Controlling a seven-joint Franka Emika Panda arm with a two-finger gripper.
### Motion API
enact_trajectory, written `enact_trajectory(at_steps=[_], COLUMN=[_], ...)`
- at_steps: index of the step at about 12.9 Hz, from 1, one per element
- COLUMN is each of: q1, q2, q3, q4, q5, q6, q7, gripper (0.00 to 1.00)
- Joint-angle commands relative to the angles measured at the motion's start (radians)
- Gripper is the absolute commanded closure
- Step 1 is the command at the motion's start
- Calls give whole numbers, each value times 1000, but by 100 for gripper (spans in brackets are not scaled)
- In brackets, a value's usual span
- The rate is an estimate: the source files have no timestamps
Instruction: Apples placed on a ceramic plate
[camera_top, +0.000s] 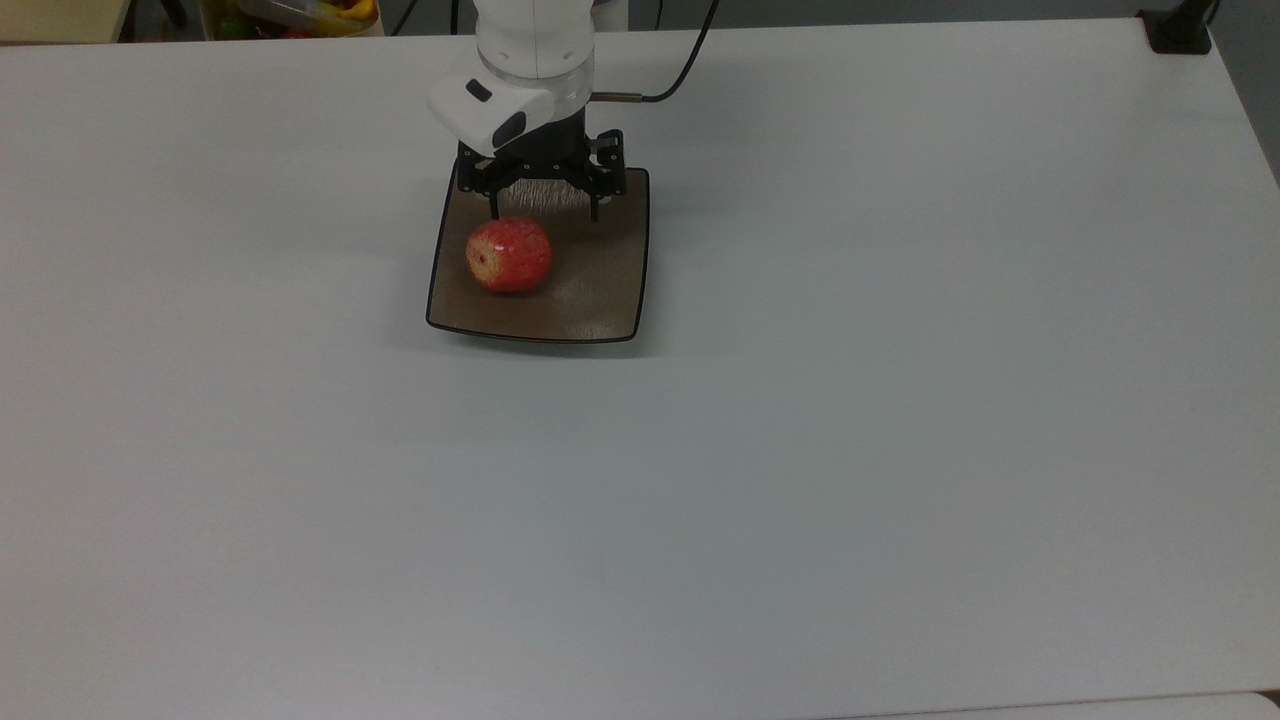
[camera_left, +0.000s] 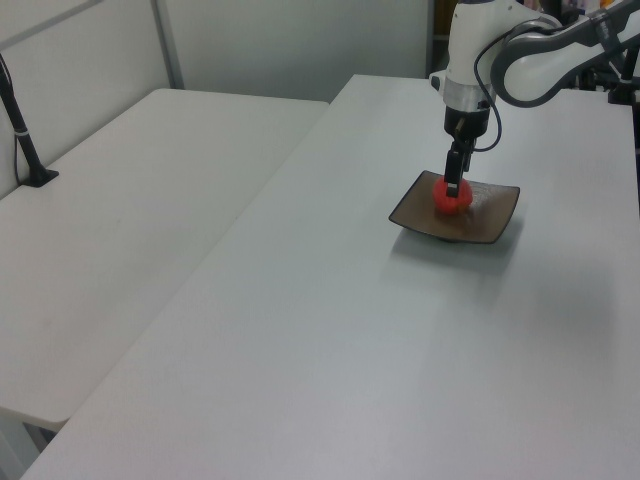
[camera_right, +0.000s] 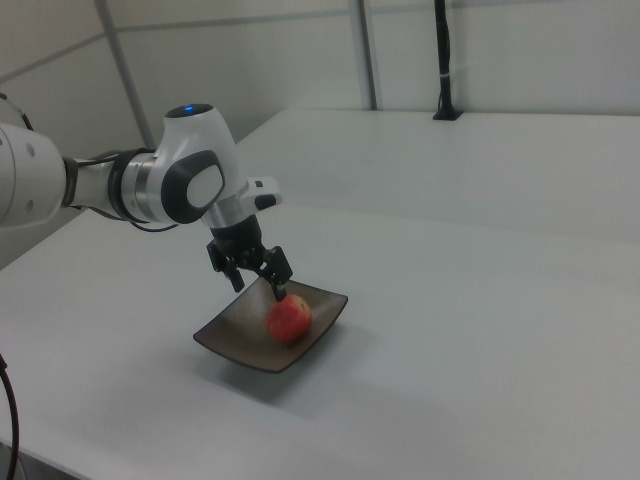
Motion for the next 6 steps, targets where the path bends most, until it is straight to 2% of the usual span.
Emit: enact_trajectory(at_steps=[1, 4, 6], q1=[-7, -29, -37], q2=[-46, -73, -92], q3=[4, 2, -2], q4=[3, 87, 106], q5=[6, 18, 23], q6=[-35, -215, -257], q7=[0, 4, 67], gripper=[0, 0, 0])
